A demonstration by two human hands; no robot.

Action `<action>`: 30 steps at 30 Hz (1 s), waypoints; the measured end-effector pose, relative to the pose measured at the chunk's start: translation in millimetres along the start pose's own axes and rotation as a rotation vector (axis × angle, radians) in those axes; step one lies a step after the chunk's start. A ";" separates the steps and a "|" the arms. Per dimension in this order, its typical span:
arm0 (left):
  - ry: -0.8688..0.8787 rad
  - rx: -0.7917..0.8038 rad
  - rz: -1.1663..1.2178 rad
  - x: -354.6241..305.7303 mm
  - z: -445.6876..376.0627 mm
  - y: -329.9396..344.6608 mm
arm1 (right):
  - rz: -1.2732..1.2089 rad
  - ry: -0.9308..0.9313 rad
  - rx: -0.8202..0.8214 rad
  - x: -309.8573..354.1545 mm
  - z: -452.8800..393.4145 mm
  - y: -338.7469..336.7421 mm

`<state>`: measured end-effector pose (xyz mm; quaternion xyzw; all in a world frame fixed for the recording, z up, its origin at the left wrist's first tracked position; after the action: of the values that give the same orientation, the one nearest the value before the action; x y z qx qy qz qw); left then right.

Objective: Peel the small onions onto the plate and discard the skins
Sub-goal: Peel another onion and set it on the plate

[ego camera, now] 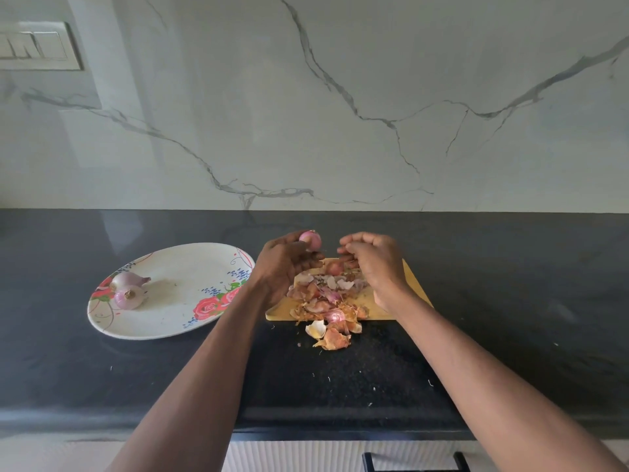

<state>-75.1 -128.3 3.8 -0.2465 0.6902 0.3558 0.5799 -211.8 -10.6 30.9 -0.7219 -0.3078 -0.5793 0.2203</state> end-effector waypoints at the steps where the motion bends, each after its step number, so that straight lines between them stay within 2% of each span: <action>1: -0.016 -0.011 0.036 -0.6 0.8 -0.2 | 0.035 -0.037 0.025 3.6 3.1 3.1; 7: -0.088 -0.103 0.218 2.6 4.6 -9.3 | 0.319 -0.342 0.084 19.1 21.5 14.3; 11: -0.087 -0.052 0.364 -1.3 12.4 -5.2 | 0.422 -0.463 0.072 27.1 30.6 14.6; 14: -0.084 -0.031 0.352 -3.8 21.6 -5.3 | 0.524 -0.575 0.026 34.7 38.1 12.4; 18: -0.072 -0.042 0.294 -5.3 36.1 -12.4 | 0.541 -0.655 -0.038 43.8 48.3 9.1; 22: -0.045 -0.082 0.312 -8.0 54.2 -25.1 | 0.514 -0.629 -0.092 38.4 49.8 8.7; 25: -0.015 -0.129 0.272 -12.5 70.1 -38.3 | 0.494 -0.606 -0.062 31.9 54.8 17.9; 30: 0.049 -0.211 0.205 -17.2 94.9 -68.2 | 0.507 -0.693 -0.016 43.1 79.9 54.6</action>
<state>39.1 -98.5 -0.5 -0.2431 0.6844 0.4777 0.4942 -111.5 12.5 56.4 -0.9284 -0.1719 -0.2322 0.2338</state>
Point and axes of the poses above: each hand's wrist, its own z-axis away from the middle knuckle, its own y-axis out of the palm, x = y × z, the point moved 9 cm from there along -z, towards the middle knuckle, and after that the axes turned 8 degrees about -z, right-handed, at the moved point
